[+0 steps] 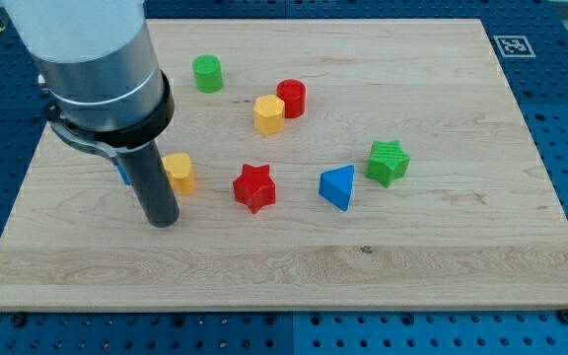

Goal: Move the yellow heart diagonally to the bottom left of the yellow hexagon

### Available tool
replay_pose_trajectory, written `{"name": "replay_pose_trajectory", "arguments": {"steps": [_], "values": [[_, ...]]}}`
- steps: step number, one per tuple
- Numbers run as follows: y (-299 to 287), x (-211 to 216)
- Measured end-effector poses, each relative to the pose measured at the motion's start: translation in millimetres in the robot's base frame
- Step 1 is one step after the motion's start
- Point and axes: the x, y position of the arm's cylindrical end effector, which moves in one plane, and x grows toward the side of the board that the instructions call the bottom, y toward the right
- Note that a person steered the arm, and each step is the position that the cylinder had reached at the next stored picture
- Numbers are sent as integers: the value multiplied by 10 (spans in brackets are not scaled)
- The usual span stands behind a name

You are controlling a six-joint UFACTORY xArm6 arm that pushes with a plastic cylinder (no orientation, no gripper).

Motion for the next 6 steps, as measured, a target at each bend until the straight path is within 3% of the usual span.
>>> {"name": "replay_pose_trajectory", "arguments": {"steps": [1,6], "values": [[0,-251],[167,-550]]}}
